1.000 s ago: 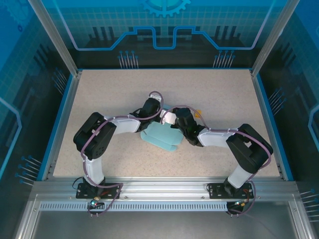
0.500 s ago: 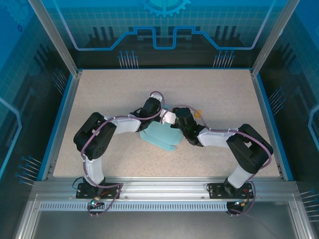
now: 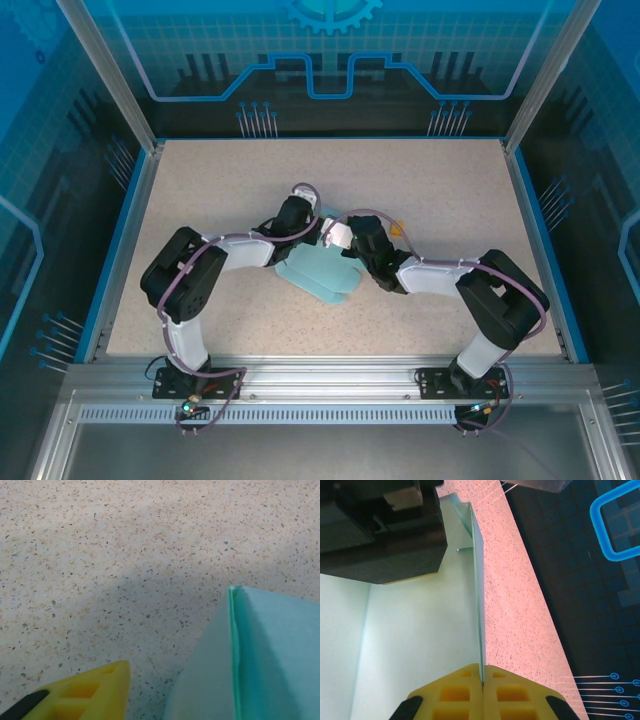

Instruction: Fold the paper box

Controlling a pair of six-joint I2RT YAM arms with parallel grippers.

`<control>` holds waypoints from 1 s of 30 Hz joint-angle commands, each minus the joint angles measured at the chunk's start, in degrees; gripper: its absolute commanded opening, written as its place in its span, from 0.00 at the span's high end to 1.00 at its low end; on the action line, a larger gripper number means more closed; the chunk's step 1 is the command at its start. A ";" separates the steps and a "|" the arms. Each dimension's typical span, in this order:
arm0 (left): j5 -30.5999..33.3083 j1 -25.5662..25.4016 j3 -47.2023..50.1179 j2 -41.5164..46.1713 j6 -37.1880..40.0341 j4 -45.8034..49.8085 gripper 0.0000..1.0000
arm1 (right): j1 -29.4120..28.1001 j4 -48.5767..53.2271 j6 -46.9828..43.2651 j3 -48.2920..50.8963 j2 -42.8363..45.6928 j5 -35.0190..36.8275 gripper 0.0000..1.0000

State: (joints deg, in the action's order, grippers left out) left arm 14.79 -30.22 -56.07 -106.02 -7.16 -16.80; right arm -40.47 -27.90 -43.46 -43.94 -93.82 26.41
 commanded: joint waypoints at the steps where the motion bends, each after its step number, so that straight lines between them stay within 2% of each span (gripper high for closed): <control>1: 0.19 2.27 2.27 1.99 0.34 -0.81 0.53 | -0.05 1.75 1.78 -1.48 1.45 1.89 1.00; 17: -5.96 2.46 7.37 6.90 1.53 -0.16 0.36 | 0.22 2.58 1.45 -2.18 1.71 2.06 1.00; 24: -9.17 4.09 6.98 4.80 1.53 0.48 0.35 | 0.22 2.94 1.54 -2.07 2.14 2.06 1.00; 30: -10.56 4.03 2.89 1.19 1.98 2.72 0.37 | 0.21 3.35 1.82 -2.12 2.32 1.93 1.00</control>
State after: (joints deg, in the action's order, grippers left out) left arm 5.69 -26.76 -50.74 -102.59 -6.48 -16.38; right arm -40.45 -24.77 -42.98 -44.69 -93.36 27.66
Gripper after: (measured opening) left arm 0.632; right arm 0.062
